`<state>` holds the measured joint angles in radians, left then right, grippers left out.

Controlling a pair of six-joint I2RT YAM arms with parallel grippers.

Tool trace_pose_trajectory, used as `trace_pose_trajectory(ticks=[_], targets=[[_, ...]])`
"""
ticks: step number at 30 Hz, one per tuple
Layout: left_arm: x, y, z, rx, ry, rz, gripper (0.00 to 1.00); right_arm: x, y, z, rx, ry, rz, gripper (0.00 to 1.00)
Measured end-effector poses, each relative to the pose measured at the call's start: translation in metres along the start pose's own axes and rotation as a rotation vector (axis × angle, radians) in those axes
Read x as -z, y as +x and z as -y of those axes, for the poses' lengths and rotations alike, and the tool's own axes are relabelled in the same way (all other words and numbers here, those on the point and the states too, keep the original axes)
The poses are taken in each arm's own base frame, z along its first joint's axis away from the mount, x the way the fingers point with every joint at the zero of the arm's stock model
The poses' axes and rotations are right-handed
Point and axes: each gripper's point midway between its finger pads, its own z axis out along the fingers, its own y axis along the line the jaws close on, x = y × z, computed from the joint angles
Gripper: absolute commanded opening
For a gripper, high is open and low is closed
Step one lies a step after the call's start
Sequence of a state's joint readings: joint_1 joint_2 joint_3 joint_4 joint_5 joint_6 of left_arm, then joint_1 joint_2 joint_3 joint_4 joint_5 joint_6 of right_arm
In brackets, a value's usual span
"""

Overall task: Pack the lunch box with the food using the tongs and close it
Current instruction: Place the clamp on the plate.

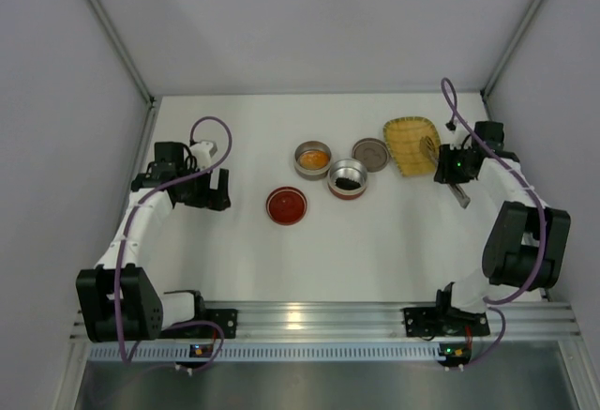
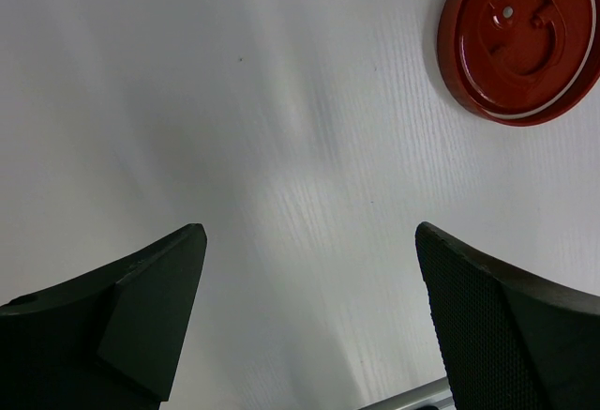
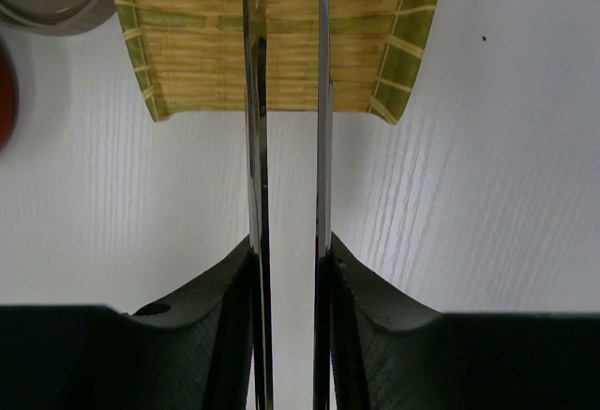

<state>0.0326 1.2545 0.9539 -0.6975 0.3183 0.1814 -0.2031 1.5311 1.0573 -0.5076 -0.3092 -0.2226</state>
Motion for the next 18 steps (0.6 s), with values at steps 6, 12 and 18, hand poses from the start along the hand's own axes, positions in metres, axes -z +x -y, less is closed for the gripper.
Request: trace_pose_trajectory(ticks=[6, 12, 18], targets=[[0.0, -0.003, -0.001, -0.005, -0.005, 0.012, 0.98, -0.019, -0.008, 0.008, -0.004, 0.01, 0.035, 0.36], [0.0, -0.004, -0.004, -0.01, -0.017, 0.014, 0.98, -0.031, 0.0, 0.011, -0.001, 0.006, 0.003, 0.49], [0.001, -0.005, -0.005, -0.016, -0.025, 0.02, 0.98, -0.032, 0.006, 0.012, 0.013, 0.008, -0.013, 0.56]])
